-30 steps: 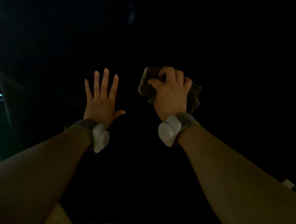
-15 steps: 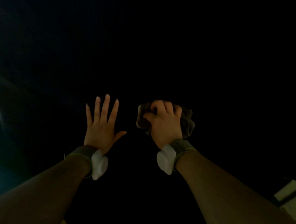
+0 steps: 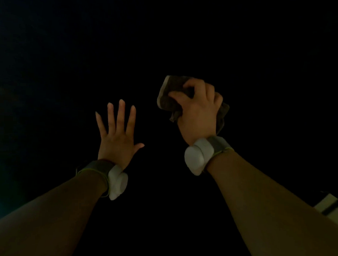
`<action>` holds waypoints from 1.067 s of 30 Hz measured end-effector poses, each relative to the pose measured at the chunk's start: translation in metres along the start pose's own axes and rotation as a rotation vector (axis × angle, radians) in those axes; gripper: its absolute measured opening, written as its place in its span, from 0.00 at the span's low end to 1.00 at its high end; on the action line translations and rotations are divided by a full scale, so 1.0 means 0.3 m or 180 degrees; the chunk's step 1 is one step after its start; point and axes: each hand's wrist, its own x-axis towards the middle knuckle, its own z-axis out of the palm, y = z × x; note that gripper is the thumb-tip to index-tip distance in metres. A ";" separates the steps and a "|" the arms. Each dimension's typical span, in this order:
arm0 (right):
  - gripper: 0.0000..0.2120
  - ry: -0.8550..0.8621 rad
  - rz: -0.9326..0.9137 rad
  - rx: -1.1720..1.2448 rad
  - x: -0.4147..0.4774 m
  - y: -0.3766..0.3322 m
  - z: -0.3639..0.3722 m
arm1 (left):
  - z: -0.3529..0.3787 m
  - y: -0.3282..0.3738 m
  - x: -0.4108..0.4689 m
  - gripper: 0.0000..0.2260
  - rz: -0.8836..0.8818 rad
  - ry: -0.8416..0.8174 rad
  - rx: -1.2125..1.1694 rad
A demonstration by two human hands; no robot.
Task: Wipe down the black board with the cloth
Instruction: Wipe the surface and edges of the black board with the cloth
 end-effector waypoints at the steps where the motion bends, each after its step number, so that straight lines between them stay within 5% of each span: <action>1: 0.05 0.0054 0.0084 -0.0027 -0.023 -0.007 0.029 | -0.001 0.003 0.001 0.45 -0.0001 0.0035 -0.0020; 5: 0.06 0.0075 0.0272 0.0008 -0.123 -0.010 0.100 | -0.008 0.014 -0.001 0.47 0.0017 0.0156 -0.0094; 8: 0.22 0.0255 -0.0025 -0.0085 -0.171 -0.008 0.109 | -0.019 0.018 -0.005 0.46 -0.0022 0.0241 -0.0164; 10: 0.19 0.0215 -0.0202 -0.0168 -0.188 0.001 0.113 | -0.019 0.017 -0.021 0.43 -0.0020 0.0271 -0.0261; 13: 0.06 -0.0460 -0.0537 -0.0440 -0.262 0.043 0.116 | 0.009 0.015 -0.096 0.41 0.0062 0.0153 -0.0346; 21: 0.12 -0.1888 -0.0347 -0.0475 -0.361 0.052 0.061 | 0.087 0.022 -0.147 0.47 0.0083 0.0079 -0.0114; 27: 0.14 -0.0382 -0.0139 -0.0150 -0.203 0.044 0.025 | 0.109 0.018 -0.147 0.44 0.0031 0.0008 -0.0086; 32: 0.10 -0.0639 -0.0044 -0.0345 -0.298 0.041 0.108 | 0.105 0.022 -0.143 0.45 0.0039 0.0069 -0.0117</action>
